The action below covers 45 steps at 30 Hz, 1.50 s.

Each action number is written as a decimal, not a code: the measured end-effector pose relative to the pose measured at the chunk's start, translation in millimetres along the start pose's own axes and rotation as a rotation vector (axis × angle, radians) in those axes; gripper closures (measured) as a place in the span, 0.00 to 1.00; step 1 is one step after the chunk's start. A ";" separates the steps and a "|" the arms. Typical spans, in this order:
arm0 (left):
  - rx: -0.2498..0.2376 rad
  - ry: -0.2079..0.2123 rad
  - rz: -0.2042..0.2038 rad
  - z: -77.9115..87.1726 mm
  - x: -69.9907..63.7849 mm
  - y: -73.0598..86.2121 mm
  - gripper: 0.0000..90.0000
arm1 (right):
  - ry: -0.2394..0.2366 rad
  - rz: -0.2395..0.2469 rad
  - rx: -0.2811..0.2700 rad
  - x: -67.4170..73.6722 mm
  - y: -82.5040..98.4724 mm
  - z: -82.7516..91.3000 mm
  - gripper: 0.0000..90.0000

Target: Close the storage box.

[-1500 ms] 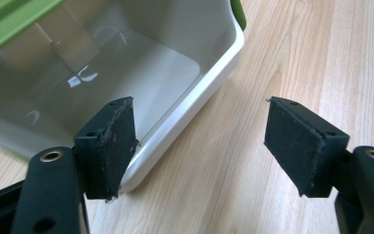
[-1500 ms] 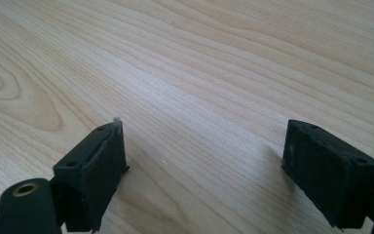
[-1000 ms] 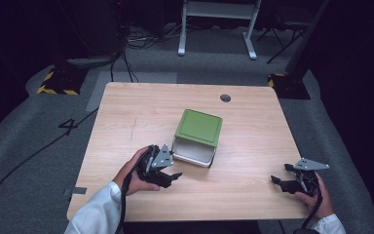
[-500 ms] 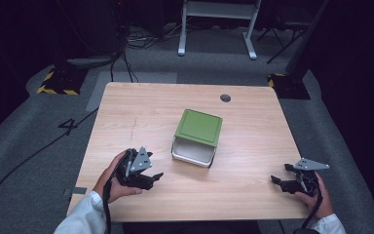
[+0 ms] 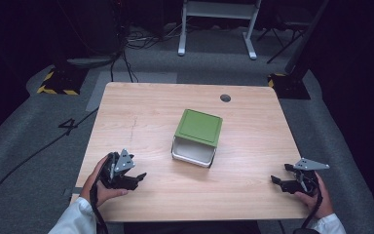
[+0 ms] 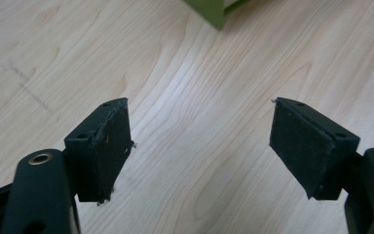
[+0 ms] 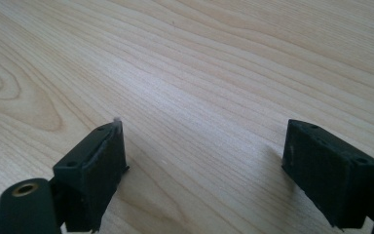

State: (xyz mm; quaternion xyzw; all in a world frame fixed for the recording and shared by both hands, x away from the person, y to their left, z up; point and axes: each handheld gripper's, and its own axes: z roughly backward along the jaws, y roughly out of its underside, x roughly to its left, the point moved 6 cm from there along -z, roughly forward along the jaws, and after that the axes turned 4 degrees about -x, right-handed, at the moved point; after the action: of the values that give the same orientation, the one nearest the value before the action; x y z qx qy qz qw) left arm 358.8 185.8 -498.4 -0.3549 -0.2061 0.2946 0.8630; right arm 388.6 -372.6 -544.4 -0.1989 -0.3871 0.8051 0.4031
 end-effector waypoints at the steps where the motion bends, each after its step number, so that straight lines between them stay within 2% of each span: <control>1: 0.003 -0.006 0.007 -0.2 1.8 2.6 0.26 | 0.000 0.000 0.000 0.0 0.0 0.0 0.18; 7: 0.025 -0.019 0.062 -1.4 16.1 20.8 0.24 | 0.000 0.000 0.000 0.0 0.0 0.0 0.18; 10: 0.039 -0.022 0.066 -2.4 20.7 30.6 0.22 | 0.000 0.000 0.000 0.0 0.0 0.0 0.18; 15: 0.061 -0.057 0.073 -4.9 24.9 49.0 0.22 | 0.000 0.000 0.000 0.0 0.0 0.0 0.18; 17: 0.070 -0.059 0.083 -6.2 25.0 56.5 0.22 | 0.000 0.000 0.000 0.0 0.0 0.0 0.18; 22: 0.034 -0.053 0.147 -2.4 28.0 65.3 0.21 | 0.002 -0.003 -0.001 -0.1 -0.3 -0.4 0.18; 24: 0.014 -0.031 0.190 -2.2 29.0 69.1 0.21 | 0.002 -0.003 0.000 -0.2 -0.3 -0.4 0.18; 25: 0.011 -0.025 0.241 -1.8 30.5 71.6 0.21 | 0.002 -0.003 0.000 -0.2 -0.3 -0.4 0.18; 26: 0.013 -0.035 0.251 -1.2 31.2 72.5 0.20 | 0.002 -0.003 -0.001 -0.1 -0.3 -0.4 0.18; 45: 0.013 -0.041 0.251 -0.2 31.5 73.7 0.20 | 0.005 0.000 0.000 -0.1 -0.2 -0.3 0.17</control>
State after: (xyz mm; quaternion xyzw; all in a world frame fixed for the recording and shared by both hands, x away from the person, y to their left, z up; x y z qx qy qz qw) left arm 355.6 248.7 -548.0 -0.3663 -0.1759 0.4090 0.8171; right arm 389.0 -372.4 -544.4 -0.2010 -0.3863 0.8045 0.4040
